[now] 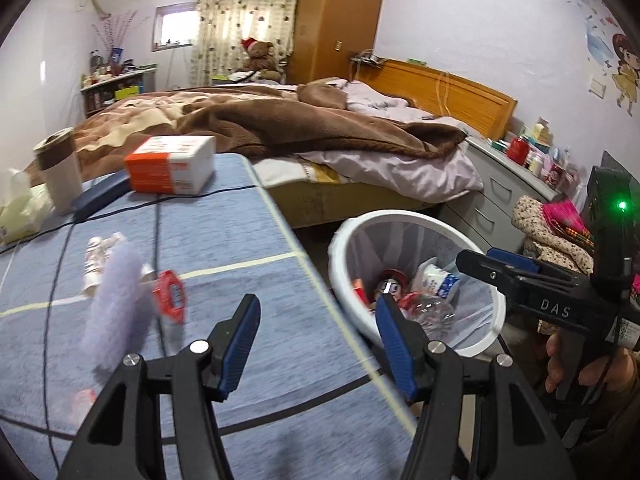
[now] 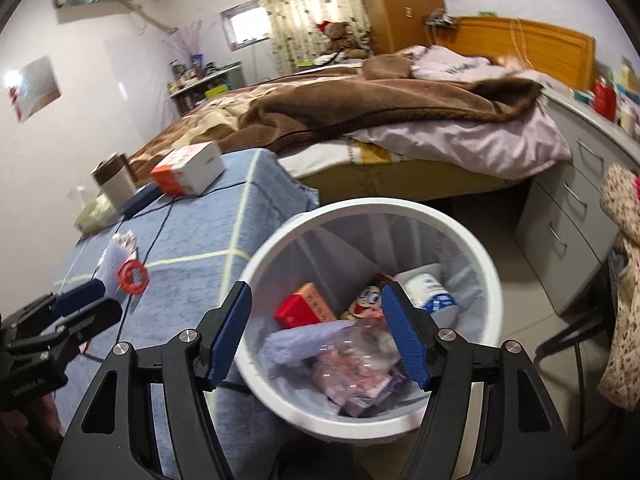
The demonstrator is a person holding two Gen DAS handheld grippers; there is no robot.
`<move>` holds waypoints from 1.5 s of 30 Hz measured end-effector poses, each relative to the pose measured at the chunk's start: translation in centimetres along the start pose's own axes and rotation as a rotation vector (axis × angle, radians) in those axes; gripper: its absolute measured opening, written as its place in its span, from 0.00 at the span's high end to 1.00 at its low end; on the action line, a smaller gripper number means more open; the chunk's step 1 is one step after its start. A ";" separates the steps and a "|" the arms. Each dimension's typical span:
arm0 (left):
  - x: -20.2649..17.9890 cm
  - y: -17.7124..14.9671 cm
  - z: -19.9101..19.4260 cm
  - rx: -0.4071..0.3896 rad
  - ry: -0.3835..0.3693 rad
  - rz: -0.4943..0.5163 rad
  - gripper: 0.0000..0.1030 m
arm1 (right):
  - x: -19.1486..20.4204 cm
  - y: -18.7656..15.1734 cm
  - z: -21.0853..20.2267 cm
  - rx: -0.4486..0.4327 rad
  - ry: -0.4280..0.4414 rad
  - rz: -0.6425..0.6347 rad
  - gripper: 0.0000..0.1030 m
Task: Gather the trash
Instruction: 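Move the left gripper to the pink plastic cup while the right gripper approaches the red lid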
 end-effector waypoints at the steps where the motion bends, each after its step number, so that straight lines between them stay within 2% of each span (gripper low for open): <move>1: 0.6 -0.4 -0.4 -0.002 0.016 -0.007 0.40 | 0.6 -0.2 0.1 0.000 0.005 -0.013 0.33; 10: 5.3 -3.5 -3.5 -0.022 0.123 -0.086 0.37 | 4.5 -1.7 0.7 0.024 0.075 -0.053 0.33; 19: 9.8 -7.1 -5.8 0.005 0.258 -0.143 0.37 | 9.4 -3.7 2.5 0.063 0.133 -0.129 0.33; 27: 13.1 -10.6 -6.6 0.044 0.288 -0.223 0.37 | 13.6 -4.9 4.8 0.109 0.174 -0.233 0.33; 31: 13.9 -12.0 -6.4 0.075 0.295 -0.232 0.37 | 15.6 -4.9 6.6 0.138 0.179 -0.287 0.33; 38: 15.3 -13.2 -5.4 0.101 0.285 -0.270 0.37 | 17.6 -5.0 9.1 0.182 0.169 -0.367 0.33; 45: 16.2 -13.6 -4.1 0.122 0.247 -0.308 0.37 | 18.6 -4.8 10.5 0.212 0.194 -0.385 0.33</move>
Point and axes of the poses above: each gripper's, at about its wrist camera, not at the fingertips, and z roughly the way its jaws point, x to its left, y to its top, the point moved 2 cm from there along z, roughly the way its jaws point, and after that the axes turned 13 degrees about z, right-handed, at the moved point
